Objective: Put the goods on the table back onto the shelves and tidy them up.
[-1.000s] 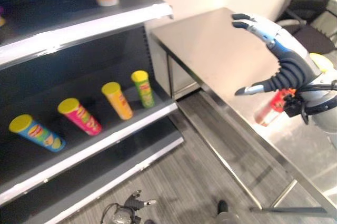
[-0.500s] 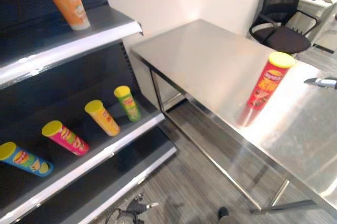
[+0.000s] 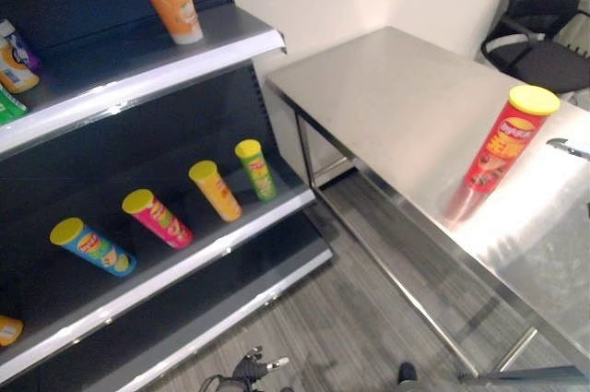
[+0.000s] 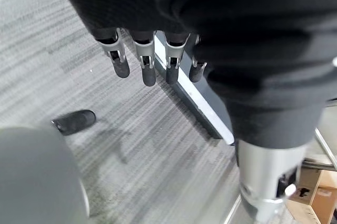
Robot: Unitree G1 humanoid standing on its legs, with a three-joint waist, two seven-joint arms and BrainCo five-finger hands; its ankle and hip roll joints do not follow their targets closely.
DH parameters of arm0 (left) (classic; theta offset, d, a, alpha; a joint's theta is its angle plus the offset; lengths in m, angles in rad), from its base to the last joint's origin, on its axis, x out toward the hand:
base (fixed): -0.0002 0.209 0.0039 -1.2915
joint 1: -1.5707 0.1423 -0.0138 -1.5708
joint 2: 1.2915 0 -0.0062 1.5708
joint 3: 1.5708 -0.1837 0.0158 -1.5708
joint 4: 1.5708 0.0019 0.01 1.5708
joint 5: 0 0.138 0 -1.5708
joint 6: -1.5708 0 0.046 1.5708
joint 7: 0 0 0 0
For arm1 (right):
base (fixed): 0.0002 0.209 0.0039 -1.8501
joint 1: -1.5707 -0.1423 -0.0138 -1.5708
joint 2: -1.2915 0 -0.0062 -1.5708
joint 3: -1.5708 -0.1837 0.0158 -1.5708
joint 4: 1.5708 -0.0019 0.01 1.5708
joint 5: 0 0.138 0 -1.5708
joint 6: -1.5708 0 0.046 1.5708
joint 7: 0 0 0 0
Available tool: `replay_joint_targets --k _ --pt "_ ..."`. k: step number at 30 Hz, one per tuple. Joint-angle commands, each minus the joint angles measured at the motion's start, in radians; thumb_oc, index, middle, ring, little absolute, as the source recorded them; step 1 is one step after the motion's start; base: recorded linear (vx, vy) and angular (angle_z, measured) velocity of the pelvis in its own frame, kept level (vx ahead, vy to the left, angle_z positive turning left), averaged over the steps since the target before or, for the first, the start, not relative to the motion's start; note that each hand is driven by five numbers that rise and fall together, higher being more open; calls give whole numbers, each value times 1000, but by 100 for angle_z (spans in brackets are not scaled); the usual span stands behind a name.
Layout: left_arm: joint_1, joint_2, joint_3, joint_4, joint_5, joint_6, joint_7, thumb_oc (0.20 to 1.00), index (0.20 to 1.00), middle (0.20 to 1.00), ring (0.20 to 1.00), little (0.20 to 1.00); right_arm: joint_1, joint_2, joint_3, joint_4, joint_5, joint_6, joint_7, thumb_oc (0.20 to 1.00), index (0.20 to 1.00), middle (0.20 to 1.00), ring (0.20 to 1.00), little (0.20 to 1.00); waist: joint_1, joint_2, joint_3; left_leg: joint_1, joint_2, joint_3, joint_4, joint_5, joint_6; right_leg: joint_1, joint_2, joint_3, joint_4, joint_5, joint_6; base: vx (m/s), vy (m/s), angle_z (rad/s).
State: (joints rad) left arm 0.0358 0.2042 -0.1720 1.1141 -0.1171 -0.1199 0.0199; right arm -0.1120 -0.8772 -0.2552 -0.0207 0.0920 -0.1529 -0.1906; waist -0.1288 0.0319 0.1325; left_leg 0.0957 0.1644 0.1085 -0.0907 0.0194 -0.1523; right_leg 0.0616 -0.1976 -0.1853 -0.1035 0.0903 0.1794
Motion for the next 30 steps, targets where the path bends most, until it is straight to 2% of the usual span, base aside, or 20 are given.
replay_joint_targets --k 1,3,10,15,30 --pt "-60 62 6 25 -50 -12 -3 1000 1000 1000 1000 1000 -86 -10 -1 35 60 -28 -10 1000 1000 1000 1000 1000 19 -58 -7 -28 17 22 48 -39 13 64 33 -9 66 -200 -27 59 107 -6" --pt "-54 63 21 36 -43 -10 4 1000 1000 1000 1000 1000 -87 -17 10 68 16 -4 -20 1000 1000 1000 1000 1000 24 -58 -17 -12 4 39 38 -46 25 60 17 -3 69 -195 -18 66 105 -19" --pt "-41 61 29 50 -32 -5 8 1000 1000 1000 1000 1000 -91 -38 11 105 -25 19 -32 1000 1000 1000 1000 1000 29 -57 -25 5 -6 49 29 -53 31 70 4 -4 67 -194 -11 22 16 -4" --pt "-35 61 25 52 -34 -3 6 1000 1000 1000 1000 1000 -121 -40 32 150 -1 18 -36 1000 1000 1000 1000 1000 35 -55 -26 14 -6 50 24 -51 30 78 3 -9 64 -194 -11 6 1 -1" --pt "-10 75 0 51 -55 2 3 1000 1000 1000 1000 1000 -300 -73 189 330 99 20 -5 1000 1000 1000 1000 1000 65 -57 -25 17 9 38 17 -33 17 101 19 -34 53 -204 -20 3 -18 2"
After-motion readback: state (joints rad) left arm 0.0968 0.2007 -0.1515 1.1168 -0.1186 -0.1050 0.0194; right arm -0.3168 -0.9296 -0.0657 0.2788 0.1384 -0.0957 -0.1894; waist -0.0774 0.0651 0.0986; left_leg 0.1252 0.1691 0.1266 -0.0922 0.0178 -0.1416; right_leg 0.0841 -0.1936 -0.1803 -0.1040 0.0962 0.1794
